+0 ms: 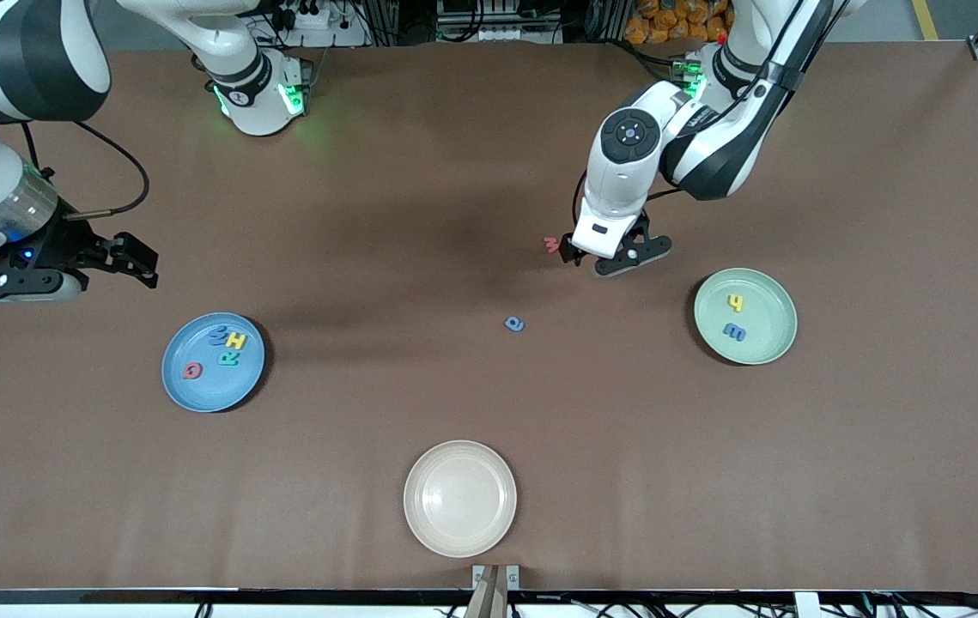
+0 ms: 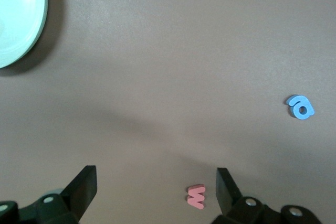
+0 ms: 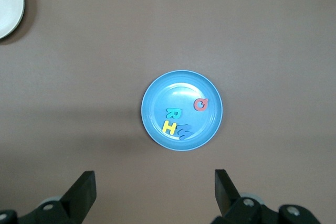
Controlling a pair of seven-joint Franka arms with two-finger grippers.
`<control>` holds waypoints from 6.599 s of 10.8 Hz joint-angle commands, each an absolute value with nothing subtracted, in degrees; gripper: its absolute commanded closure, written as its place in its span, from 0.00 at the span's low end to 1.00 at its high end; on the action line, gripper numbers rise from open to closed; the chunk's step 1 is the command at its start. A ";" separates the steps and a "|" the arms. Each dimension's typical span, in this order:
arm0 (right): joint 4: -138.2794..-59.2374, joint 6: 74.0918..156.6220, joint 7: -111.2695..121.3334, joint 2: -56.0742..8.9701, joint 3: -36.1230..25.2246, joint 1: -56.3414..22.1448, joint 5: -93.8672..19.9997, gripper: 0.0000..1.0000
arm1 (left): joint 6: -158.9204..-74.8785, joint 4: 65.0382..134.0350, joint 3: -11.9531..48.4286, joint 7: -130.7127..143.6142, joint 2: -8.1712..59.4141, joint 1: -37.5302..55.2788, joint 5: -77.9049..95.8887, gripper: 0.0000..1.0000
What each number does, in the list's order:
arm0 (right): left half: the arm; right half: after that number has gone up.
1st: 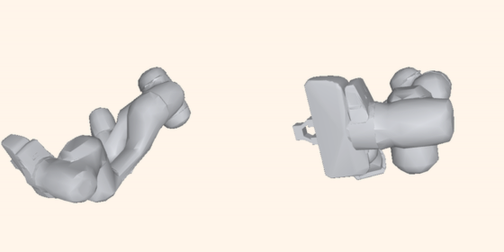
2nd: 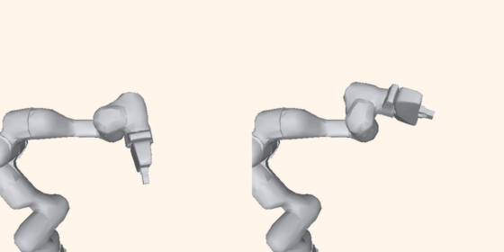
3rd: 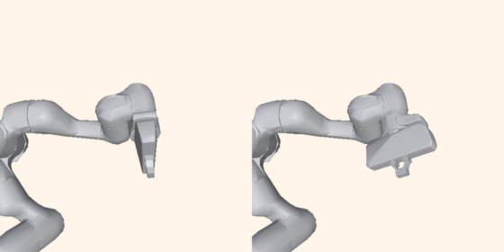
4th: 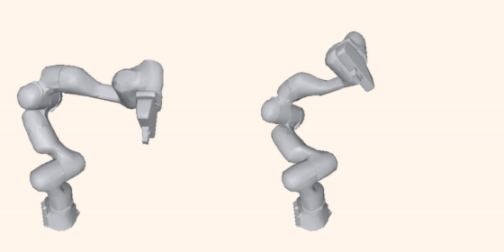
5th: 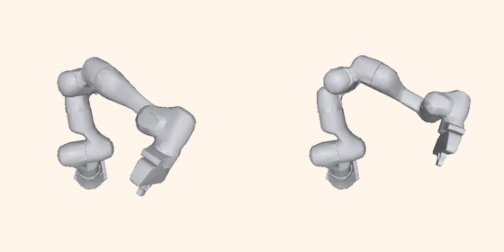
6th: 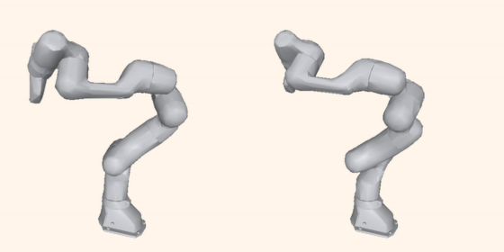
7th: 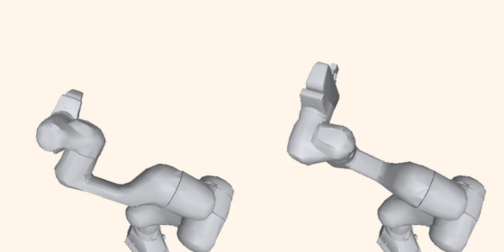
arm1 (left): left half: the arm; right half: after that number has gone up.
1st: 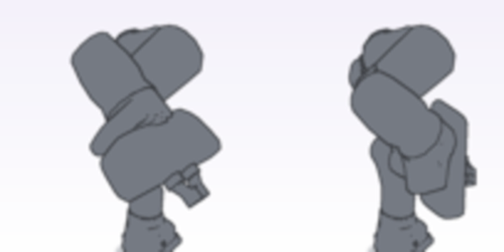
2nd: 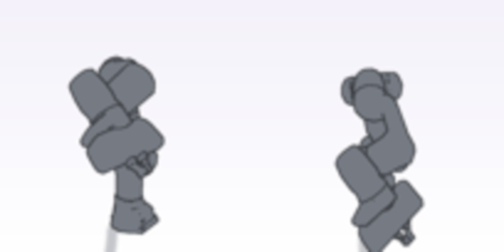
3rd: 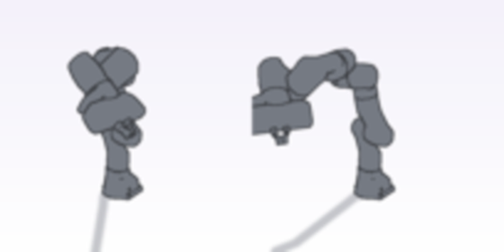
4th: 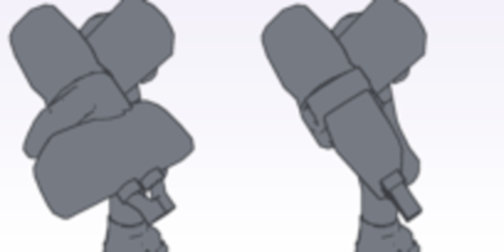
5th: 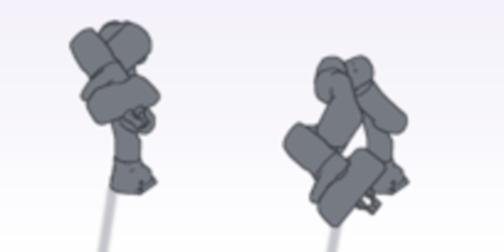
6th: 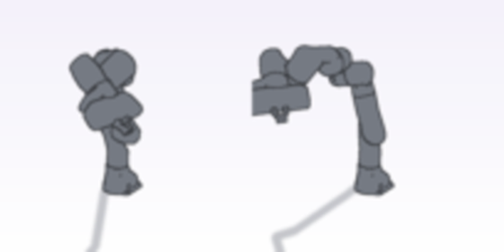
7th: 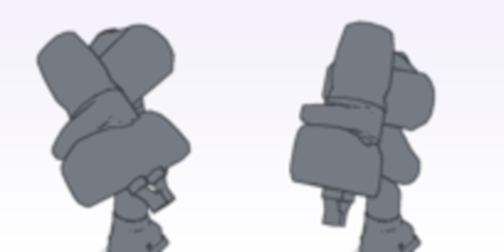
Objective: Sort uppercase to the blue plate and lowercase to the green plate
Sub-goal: 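Position the left gripper above the pink w, then lower the left gripper and grasp the pink w, then carry the pink w onto the green plate and open the left gripper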
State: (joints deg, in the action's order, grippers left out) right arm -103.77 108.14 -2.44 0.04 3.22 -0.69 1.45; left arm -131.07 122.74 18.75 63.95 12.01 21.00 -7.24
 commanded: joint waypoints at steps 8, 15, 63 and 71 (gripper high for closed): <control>-102.74 107.67 -1.67 -0.44 4.22 0.62 0.62 0.00 | -130.52 121.73 18.72 64.07 12.30 21.09 -3.69 0.00; -102.83 107.67 -1.67 -0.53 4.13 0.62 0.70 0.00 | -139.11 124.79 19.07 66.61 13.62 23.72 -1.23 0.00; -93.52 94.75 -2.20 2.38 3.78 3.61 -3.60 0.00 | -133.95 129.64 36.91 33.61 12.92 -18.61 -20.83 1.00; -92.99 97.56 -1.58 1.76 3.78 3.78 -3.60 0.00 | -135.00 130.08 36.83 30.94 14.06 -22.32 -20.74 0.17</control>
